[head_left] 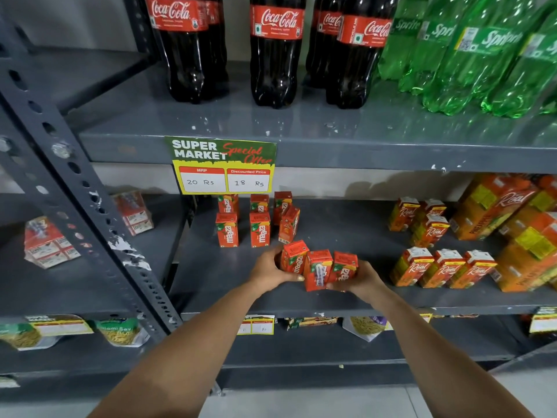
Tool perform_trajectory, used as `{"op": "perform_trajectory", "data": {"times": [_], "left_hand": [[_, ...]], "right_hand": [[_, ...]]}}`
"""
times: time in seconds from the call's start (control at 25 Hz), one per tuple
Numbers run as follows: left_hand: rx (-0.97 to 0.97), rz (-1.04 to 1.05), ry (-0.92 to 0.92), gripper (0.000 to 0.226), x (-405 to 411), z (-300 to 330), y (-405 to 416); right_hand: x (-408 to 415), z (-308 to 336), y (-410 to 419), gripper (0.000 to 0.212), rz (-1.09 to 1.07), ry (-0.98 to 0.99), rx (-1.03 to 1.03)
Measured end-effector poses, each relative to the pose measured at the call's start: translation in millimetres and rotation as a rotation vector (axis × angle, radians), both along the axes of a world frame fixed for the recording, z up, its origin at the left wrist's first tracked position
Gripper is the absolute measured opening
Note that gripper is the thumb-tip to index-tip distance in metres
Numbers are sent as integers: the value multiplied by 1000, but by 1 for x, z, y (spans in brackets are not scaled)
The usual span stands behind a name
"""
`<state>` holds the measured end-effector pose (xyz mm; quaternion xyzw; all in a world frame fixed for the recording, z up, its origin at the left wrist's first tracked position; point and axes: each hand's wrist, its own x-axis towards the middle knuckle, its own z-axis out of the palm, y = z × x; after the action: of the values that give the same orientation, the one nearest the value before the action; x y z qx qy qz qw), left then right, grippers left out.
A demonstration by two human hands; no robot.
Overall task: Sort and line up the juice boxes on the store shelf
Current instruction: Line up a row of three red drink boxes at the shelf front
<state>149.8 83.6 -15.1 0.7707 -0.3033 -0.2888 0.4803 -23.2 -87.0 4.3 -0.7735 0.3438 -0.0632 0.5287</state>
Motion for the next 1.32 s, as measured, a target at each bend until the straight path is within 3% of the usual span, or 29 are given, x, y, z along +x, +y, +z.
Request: {"op": "perform_trajectory", "data": {"times": [0.28,0.6,0.84,1.2,1.32], "left_hand": [[64,-94,42,72,2,0,-2],[66,-99,53,52,1,0,-1],[25,-52,20,50,1,-1,5],[96,-93,-31,55,11,3,6],[127,-147,-141,73,15,0,16]], "right_hand": [[10,2,3,59,49,-35,67],[12,-1,2,61,124,-54,119],[14,-1,-2,45,87,-40,76],[8,14,-11,45,116,99,-42],[0,36,-15,52,232,158,-130]]}}
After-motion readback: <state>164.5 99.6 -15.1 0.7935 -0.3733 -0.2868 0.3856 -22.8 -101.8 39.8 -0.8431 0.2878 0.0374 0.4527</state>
